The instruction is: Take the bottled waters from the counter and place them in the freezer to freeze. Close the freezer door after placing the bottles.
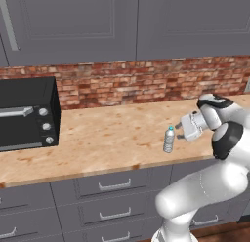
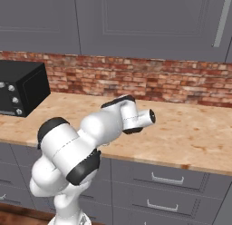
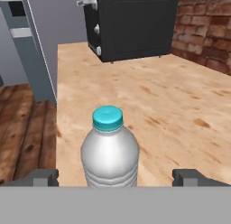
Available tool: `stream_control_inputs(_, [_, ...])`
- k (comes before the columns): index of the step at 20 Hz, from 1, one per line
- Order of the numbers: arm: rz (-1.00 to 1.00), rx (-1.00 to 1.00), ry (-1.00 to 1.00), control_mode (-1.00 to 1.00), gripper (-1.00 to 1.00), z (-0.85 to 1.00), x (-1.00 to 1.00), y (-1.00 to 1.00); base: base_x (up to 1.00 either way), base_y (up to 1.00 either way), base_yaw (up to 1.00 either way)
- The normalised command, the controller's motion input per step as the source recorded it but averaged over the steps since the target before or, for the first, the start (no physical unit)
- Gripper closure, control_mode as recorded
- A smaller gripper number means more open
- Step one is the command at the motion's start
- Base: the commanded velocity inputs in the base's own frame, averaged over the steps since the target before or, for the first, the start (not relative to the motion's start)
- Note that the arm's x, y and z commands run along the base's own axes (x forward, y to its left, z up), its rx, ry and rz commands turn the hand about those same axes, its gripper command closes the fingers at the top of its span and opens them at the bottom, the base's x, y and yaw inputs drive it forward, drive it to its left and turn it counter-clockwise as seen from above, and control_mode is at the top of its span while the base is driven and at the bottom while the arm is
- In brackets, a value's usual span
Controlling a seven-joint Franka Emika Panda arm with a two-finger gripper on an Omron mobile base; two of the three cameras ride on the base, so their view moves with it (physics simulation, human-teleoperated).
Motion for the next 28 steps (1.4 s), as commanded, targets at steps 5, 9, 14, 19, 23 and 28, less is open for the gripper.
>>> stream_control_inputs(5, [0.0, 0.0, 0.0, -1.0, -1.0, -0.02, 0.04, 0.01, 0.0, 0.0, 0.0])
stream_control_inputs(9, [0.01, 0.0, 0.0, -1.0, -1.0, 0.0, 0.0, 0.03, 0.0, 0.0, 0.0])
stream_control_inputs(14, [0.03, 0.0, 0.01, -1.0, -1.0, -0.03, 0.0, 0.15, 0.0, 0.0, 0.0])
stream_control_inputs(19, [0.05, 0.0, 0.03, -1.0, -1.0, -0.08, 0.0, 0.22, 0.0, 0.0, 0.0])
stream_control_inputs(23, [0.06, 0.0, 0.04, -1.0, -1.0, -0.01, 0.0, 0.2, 0.0, 0.0, 0.0])
stream_control_inputs(28, [0.06, 0.0, 0.05, -1.0, -1.0, -0.08, 0.0, 0.18, 0.0, 0.0, 0.0])
